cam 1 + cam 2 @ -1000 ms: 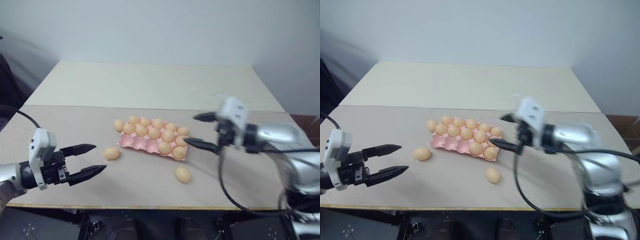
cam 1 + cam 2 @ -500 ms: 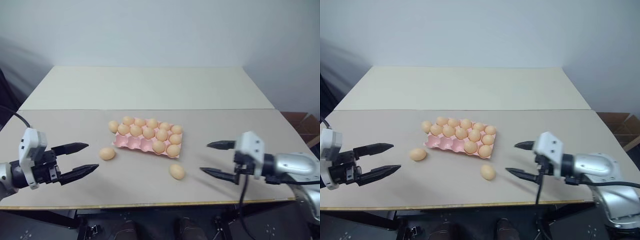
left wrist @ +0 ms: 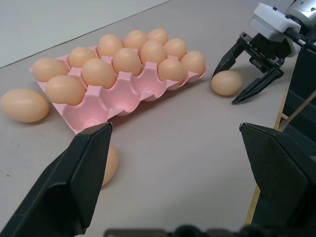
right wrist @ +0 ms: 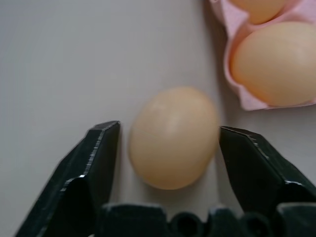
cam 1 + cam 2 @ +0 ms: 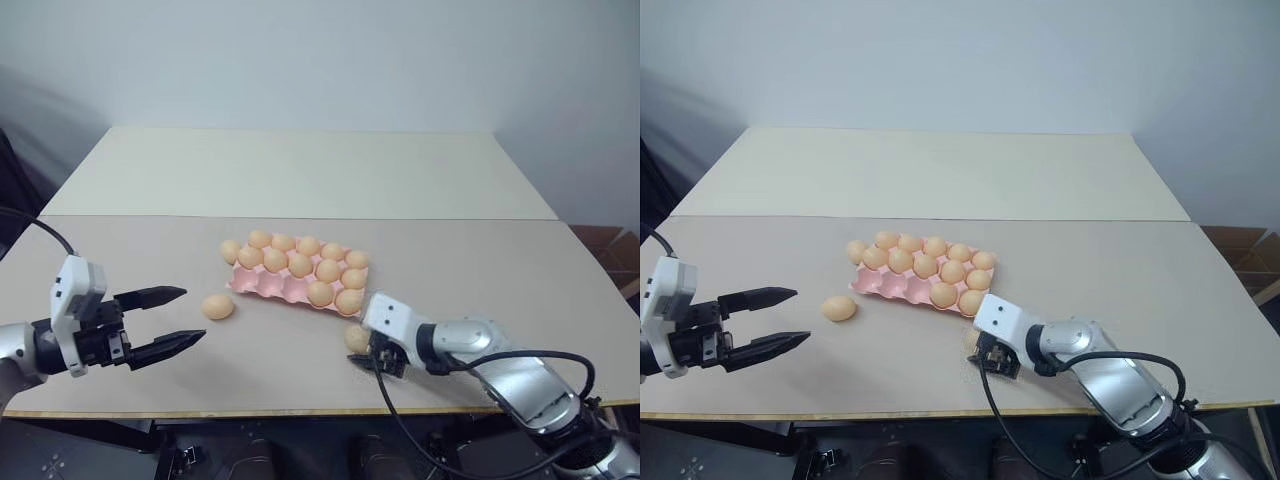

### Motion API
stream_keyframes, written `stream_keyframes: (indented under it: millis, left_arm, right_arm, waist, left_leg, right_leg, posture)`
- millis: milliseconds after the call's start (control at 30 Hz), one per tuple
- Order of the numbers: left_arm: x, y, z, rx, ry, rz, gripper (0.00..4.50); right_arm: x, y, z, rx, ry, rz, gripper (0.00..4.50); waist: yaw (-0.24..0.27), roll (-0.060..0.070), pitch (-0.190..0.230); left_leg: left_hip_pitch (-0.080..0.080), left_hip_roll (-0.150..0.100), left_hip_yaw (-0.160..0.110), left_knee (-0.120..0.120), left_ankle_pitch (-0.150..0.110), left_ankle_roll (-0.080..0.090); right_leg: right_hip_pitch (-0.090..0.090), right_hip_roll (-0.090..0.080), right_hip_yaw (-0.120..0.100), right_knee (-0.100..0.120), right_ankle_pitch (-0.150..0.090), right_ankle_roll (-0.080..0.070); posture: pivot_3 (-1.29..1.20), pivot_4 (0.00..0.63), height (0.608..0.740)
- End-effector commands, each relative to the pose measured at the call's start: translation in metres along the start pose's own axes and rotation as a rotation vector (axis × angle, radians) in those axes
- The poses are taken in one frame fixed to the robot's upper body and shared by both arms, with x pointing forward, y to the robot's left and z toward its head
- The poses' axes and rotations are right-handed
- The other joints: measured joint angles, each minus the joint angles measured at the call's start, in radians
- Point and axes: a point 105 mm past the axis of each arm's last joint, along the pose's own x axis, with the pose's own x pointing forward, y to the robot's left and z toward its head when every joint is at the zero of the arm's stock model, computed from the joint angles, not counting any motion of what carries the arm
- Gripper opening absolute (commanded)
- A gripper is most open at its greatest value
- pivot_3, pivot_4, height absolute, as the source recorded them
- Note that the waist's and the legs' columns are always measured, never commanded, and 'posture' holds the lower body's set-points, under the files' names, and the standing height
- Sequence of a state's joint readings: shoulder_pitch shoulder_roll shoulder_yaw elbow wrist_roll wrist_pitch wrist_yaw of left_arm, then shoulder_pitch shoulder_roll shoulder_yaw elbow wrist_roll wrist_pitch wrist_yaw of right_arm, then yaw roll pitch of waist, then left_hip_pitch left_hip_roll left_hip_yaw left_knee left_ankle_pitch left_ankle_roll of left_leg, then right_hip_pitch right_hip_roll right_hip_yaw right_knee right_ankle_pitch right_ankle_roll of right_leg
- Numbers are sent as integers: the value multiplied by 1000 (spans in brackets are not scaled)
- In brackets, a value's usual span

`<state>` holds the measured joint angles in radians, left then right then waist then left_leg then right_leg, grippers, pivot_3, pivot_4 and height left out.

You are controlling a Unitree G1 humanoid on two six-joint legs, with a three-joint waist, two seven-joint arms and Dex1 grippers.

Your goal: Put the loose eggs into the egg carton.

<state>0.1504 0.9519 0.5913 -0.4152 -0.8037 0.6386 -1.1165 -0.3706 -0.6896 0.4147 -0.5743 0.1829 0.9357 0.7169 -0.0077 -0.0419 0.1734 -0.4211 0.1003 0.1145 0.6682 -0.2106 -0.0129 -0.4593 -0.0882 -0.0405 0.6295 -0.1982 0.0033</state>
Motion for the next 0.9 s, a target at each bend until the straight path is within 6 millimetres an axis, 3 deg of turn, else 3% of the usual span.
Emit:
stream_keyframes:
  millis: [33, 100, 233, 333, 533, 700, 900]
  left_arm:
    - [-1, 3, 8, 34, 0, 6, 4500]
    - [-1, 3, 8, 35, 0, 6, 4500]
    - [-2, 4, 10, 40, -1, 10, 4500]
    - [-3, 4, 10, 42, -4, 11, 4500]
    - [-2, 0, 9, 43, -12, 17, 4500]
    - [-4, -2, 9, 44, -12, 26, 4500]
    - [-5, -3, 8, 42, -7, 30, 4500]
  right_arm:
    - [-11, -1, 16, -40, -51, -20, 2162]
    - [-16, -4, 20, -48, -64, -39, 1846]
    - [-42, -21, 55, -125, -174, -76, 1801]
    - [-37, -31, 83, -164, -253, -85, 1801]
    - [17, -55, 115, -205, -281, -132, 1801]
    - [51, -58, 123, -217, -262, -125, 1801]
    - [57, -50, 132, -225, -284, -89, 3773]
  waist:
    - [0, 0, 0]
    - [0, 0, 0]
    - [-2, 0, 0]
    - [-8, 0, 0]
    - [-10, 0, 0]
    - [-7, 0, 0]
    - [-6, 0, 0]
  left_leg:
    - [0, 0, 0, 0, 0, 0]
    - [0, 0, -1, 0, 0, 0]
    - [0, 0, 0, 0, 0, 0]
    - [1, 1, 0, 0, 0, 0]
    - [1, 5, -2, 0, 1, -1]
    - [-1, 5, -2, 0, 1, -1]
    - [-2, 5, -2, 0, 1, -2]
  right_leg:
    - [0, 0, 0, 0, 0, 0]
    - [0, 0, 0, 0, 0, 0]
    - [0, 0, 0, 0, 0, 0]
    - [0, 1, 0, 0, 0, 0]
    - [0, 7, 0, 1, 1, -2]
    - [-1, 7, 0, 1, 8, -5]
    - [-2, 7, 0, 0, 8, -4]
  posture:
    - [0, 150, 740]
    - [0, 150, 740]
    - [0, 150, 740]
    - [0, 150, 740]
    - [0, 150, 740]
    - [0, 150, 740]
    - [0, 150, 740]
